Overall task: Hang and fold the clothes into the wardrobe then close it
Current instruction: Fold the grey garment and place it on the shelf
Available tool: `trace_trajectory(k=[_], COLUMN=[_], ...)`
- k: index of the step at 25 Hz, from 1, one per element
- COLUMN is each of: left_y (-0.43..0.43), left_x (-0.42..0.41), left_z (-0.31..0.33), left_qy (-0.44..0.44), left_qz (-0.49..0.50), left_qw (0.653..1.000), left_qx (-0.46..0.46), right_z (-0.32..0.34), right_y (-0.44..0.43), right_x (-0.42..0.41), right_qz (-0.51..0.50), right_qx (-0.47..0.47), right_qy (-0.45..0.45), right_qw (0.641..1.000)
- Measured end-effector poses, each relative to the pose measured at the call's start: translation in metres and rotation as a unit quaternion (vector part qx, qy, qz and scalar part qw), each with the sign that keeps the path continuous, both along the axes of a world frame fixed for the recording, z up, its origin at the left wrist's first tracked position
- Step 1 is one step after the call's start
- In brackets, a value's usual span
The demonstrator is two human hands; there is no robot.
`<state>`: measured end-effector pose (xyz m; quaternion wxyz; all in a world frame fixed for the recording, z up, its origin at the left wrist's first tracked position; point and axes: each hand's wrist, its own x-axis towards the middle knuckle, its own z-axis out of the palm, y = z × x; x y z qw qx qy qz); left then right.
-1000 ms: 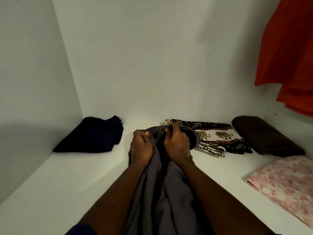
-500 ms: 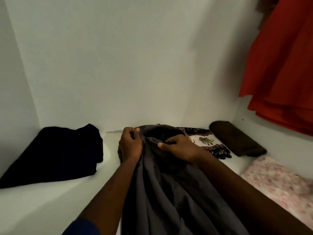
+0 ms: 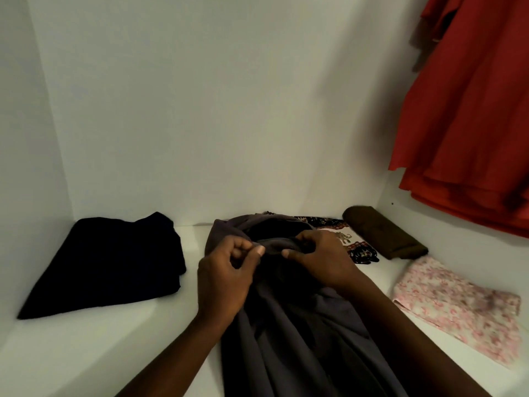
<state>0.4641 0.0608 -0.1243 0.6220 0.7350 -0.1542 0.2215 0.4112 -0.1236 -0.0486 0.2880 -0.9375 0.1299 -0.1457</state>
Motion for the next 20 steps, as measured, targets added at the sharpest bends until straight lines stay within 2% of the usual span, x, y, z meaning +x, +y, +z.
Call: trace_trajectory(k=[3,5,10,15,20], left_y=[-0.002,-0.01,-0.008,-0.016,-0.017], left_x=[-0.012,-0.015,-0.017,-0.022,-0.023], left_z=[-0.006,-0.008,-0.016,-0.021,-0.024], left_qy=[0.041,0.069,0.122,0.064,0.047], left_qz=[-0.055,-0.106,-0.227,-0.188,-0.167], left_qw=[0.997,0.991,0.965,0.98,0.984], left_qx=[-0.035,-0.046,-0.055,0.005,-0.046], right_z=[-0.009,-0.022,-0.063,-0.089,-0.09], right_y=[0.012,0.022,0.042,0.044,0.041], right_x=[-0.019,-0.026,-0.038,-0.044,-0.04], right_qz=[0.007,-0.029,-0.107,-0.057,-0.085], right_qx=[0.204,0.279,0.176,0.139,0.139], right_qy=[0.025,-0.003,-0.149,-0.21,-0.213], right_qw=[0.979,0.96,0.967,0.966,0.963])
